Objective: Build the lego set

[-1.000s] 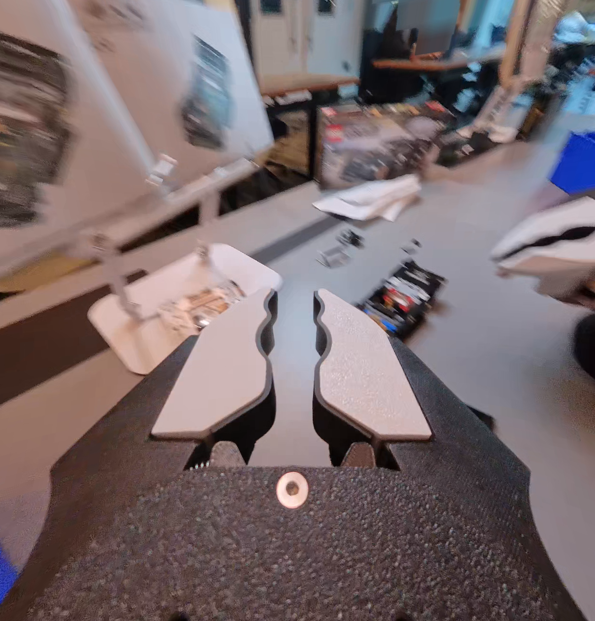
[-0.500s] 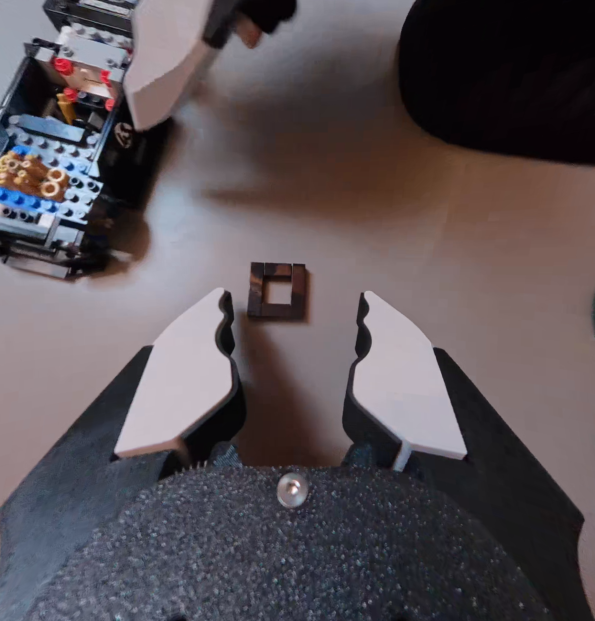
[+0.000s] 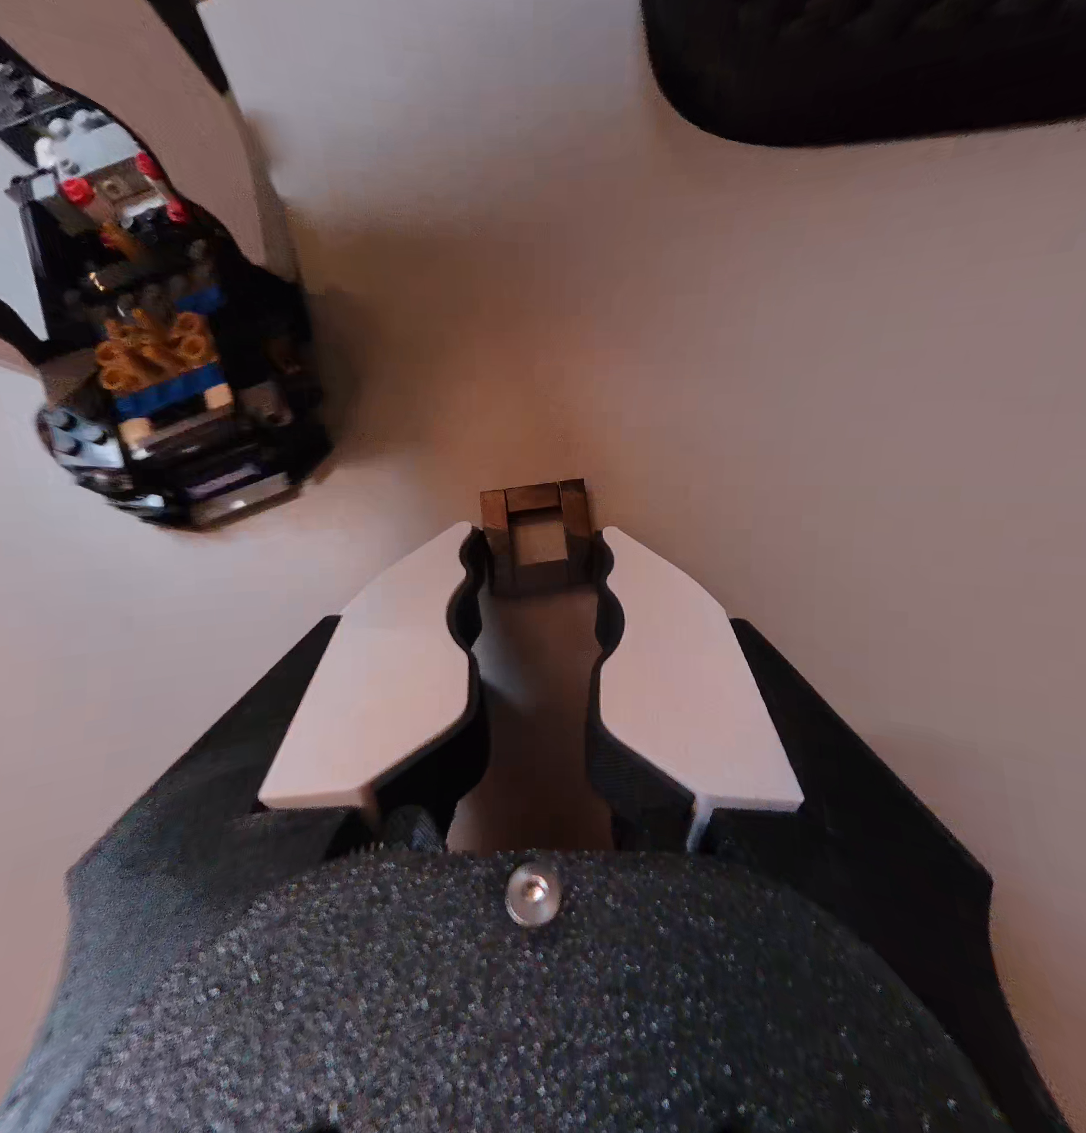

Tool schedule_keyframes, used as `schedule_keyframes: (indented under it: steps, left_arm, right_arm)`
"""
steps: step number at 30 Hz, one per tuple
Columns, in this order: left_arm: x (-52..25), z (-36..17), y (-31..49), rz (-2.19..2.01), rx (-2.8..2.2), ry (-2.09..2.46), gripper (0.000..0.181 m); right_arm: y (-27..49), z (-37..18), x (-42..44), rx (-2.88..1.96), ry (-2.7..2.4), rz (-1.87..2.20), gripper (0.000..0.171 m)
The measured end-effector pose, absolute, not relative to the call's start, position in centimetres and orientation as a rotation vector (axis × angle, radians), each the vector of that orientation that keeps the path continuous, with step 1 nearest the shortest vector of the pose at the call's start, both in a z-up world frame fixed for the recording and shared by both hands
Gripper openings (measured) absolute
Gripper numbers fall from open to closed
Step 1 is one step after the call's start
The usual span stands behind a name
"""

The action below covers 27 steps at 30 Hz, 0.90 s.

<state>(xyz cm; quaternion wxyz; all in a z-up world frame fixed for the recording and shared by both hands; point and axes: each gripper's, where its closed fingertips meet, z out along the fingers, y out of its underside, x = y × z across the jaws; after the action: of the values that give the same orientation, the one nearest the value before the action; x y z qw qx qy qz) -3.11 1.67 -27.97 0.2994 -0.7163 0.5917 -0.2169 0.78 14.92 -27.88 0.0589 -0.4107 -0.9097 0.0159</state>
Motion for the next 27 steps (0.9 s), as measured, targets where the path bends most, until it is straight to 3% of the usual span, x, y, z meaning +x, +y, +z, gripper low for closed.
schedule_keyframes:
  steps: [7, 10, 17, 22, 27]
  left_arm:
    - [-3.2, -27.1, 0.5, -0.670, -1.819, 1.615, 0.034]
    - [-3.3, -26.7, 0.9, -0.678, -1.816, 1.579, 0.034]
    - [-3.3, -25.4, 2.9, -0.650, -1.834, 1.416, 0.034]
    - [-3.6, -27.1, 2.3, -0.626, -1.876, 1.511, 0.034]
    - [-3.7, -26.5, 2.4, -0.624, -1.840, 1.521, 0.050]
  right_arm:
    - [10.1, -27.3, 1.6, -0.455, -2.906, -0.234, 0.079]
    - [8.8, -26.4, 1.8, -0.660, -2.818, -0.128, 0.090]
    - [8.4, -20.9, 1.7, -1.489, -1.927, 0.591, 0.075]
    - [8.9, -18.8, 4.4, -1.610, -1.373, 0.677, 0.072]
    - [8.7, -17.2, 6.7, -1.584, -1.048, 0.737, 0.069]
